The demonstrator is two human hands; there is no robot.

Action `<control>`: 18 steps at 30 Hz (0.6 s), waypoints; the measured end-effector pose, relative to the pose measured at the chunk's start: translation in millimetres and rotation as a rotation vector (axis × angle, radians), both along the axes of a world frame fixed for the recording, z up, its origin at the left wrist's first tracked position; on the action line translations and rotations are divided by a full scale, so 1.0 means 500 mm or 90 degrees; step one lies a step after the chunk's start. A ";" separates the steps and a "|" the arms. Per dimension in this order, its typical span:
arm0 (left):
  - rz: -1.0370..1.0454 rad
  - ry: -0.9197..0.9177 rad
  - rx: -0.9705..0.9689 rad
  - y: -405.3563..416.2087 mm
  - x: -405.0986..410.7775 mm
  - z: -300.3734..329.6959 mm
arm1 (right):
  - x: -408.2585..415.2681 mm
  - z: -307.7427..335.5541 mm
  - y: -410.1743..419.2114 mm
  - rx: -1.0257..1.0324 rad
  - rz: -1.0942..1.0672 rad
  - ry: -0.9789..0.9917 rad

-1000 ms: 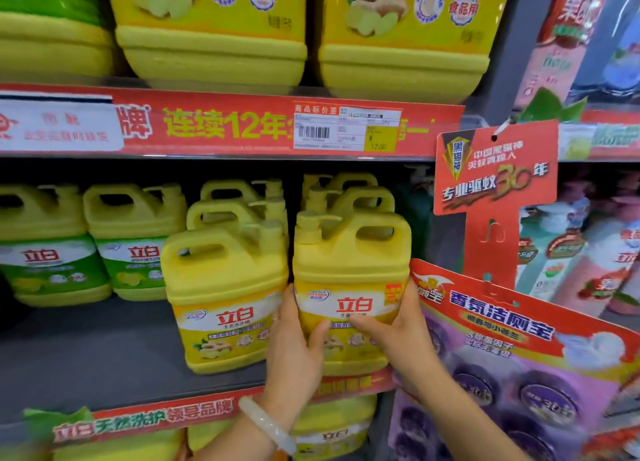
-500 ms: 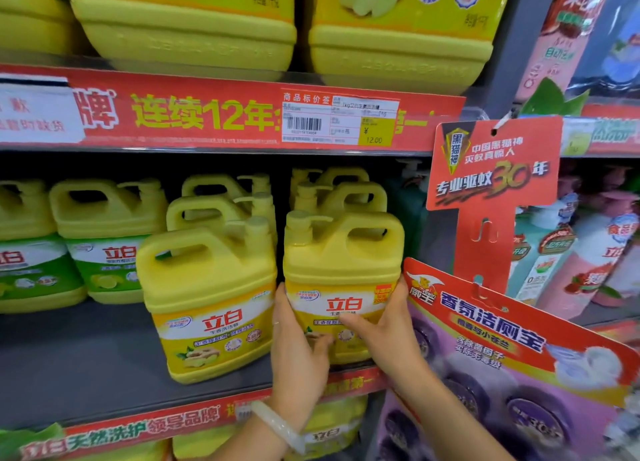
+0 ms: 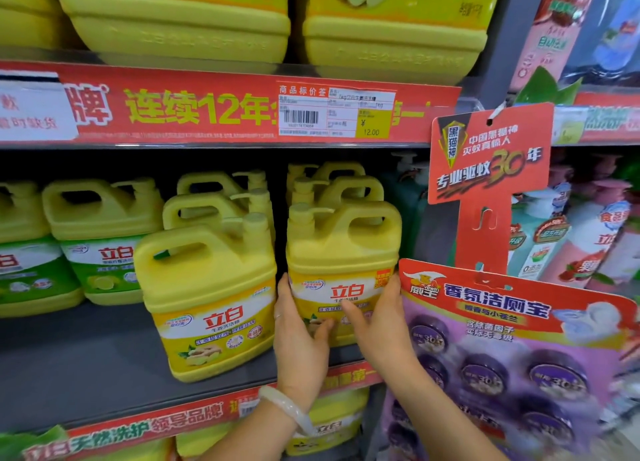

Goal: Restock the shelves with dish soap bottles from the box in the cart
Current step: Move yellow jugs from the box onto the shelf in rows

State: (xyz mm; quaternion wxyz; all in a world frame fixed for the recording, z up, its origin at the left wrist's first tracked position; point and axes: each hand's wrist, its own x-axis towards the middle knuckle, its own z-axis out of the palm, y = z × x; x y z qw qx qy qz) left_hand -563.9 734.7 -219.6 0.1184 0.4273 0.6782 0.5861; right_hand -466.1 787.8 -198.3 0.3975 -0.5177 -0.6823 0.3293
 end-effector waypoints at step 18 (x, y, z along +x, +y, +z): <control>0.061 -0.040 0.076 -0.158 -0.030 -0.041 | 0.040 -0.011 -0.061 -0.042 0.067 -0.150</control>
